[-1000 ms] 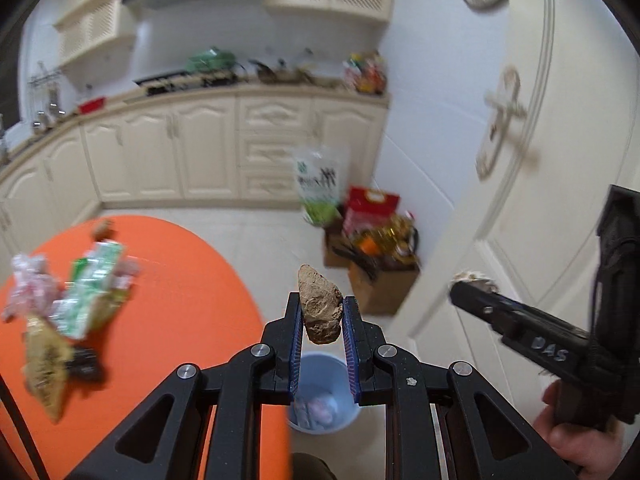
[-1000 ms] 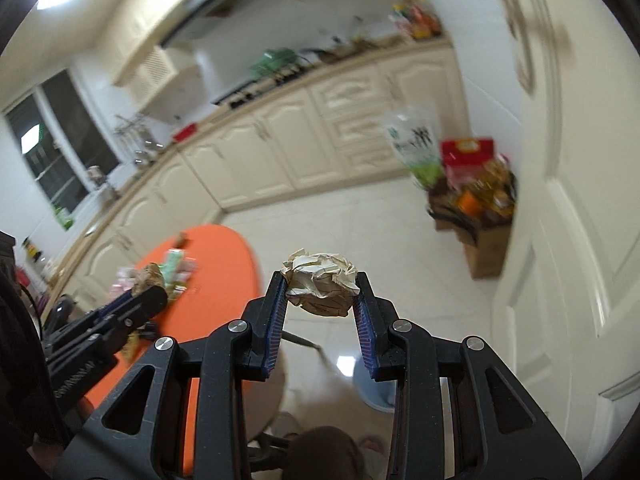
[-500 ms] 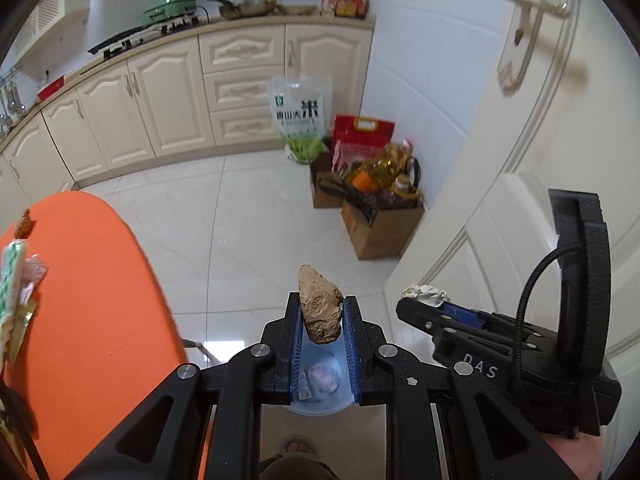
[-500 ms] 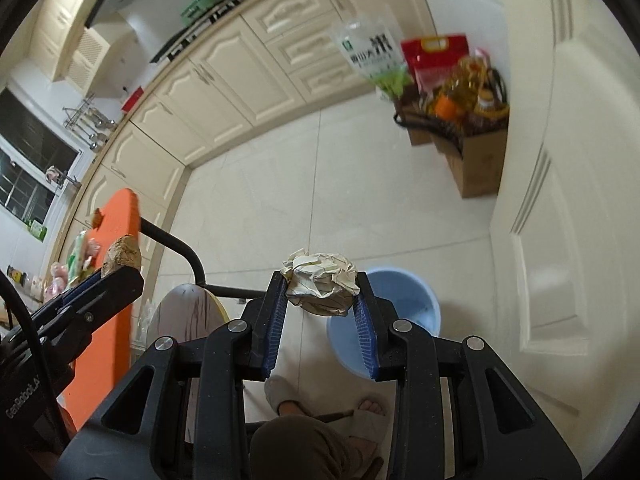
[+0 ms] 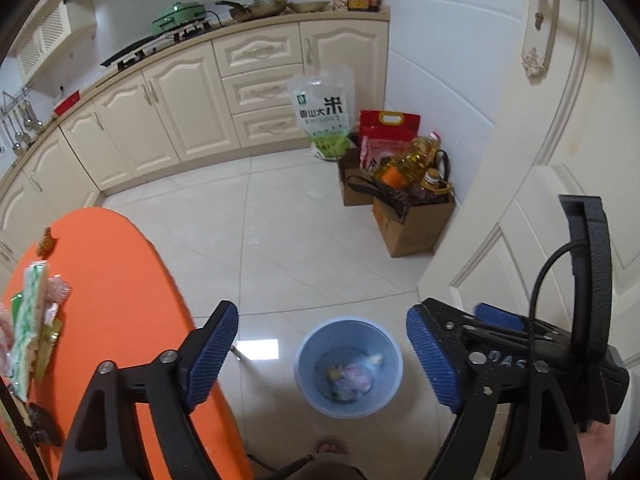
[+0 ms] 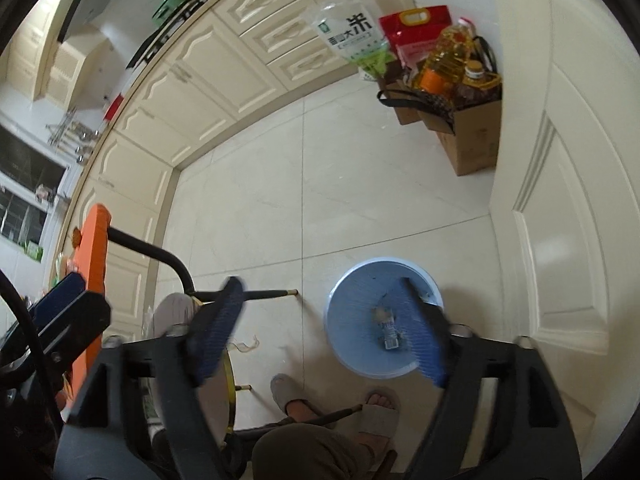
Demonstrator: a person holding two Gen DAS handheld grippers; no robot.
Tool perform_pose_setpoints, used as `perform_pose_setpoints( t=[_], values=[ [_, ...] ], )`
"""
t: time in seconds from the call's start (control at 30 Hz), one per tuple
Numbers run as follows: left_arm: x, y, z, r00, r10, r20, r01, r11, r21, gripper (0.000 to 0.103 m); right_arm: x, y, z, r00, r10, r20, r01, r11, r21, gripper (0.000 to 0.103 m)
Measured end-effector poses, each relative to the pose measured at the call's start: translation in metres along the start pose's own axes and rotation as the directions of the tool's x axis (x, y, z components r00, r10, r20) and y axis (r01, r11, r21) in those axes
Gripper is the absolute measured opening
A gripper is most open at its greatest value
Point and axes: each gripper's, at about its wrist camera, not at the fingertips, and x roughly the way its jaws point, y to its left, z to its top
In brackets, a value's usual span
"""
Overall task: Collect trash
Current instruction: 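Carry both items to the blue bin and open both tools over it, then move both tools back over the orange table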
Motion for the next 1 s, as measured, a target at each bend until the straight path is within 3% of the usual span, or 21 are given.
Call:
perform_pose_setpoints(
  t=[0.1,0.4,0.73,1.0],
  values=[
    [-0.021,0.003,-0.019,0.999,0.017,0.033,-0.017,1.0,-0.005,0.094,-0.008,-0.001,0.0,1.0,-0.009,0.016,0.009,1.0,0.025,0.102],
    [-0.106,0.025,-0.081,0.989,0.024,0.143,-0.017,0.998,-0.055,0.099,-0.049,0.028,-0.007,0.997,-0.002,0.079,0.003,1.0,-0.005,0.103],
    [-0.196,0.067,-0.149,0.972,0.039,0.231,-0.009,0.992,-0.128,0.102,-0.109,0.1,-0.029,0.984,0.015,0.18,0.003,0.995,-0.102,0.103],
    [-0.28,0.118,-0.218,0.944,0.095,0.316,-0.025,0.976,-0.218,0.102,-0.157,0.195,-0.065,0.964,0.046,0.26,0.029,0.961,-0.276,0.103]
  ],
)
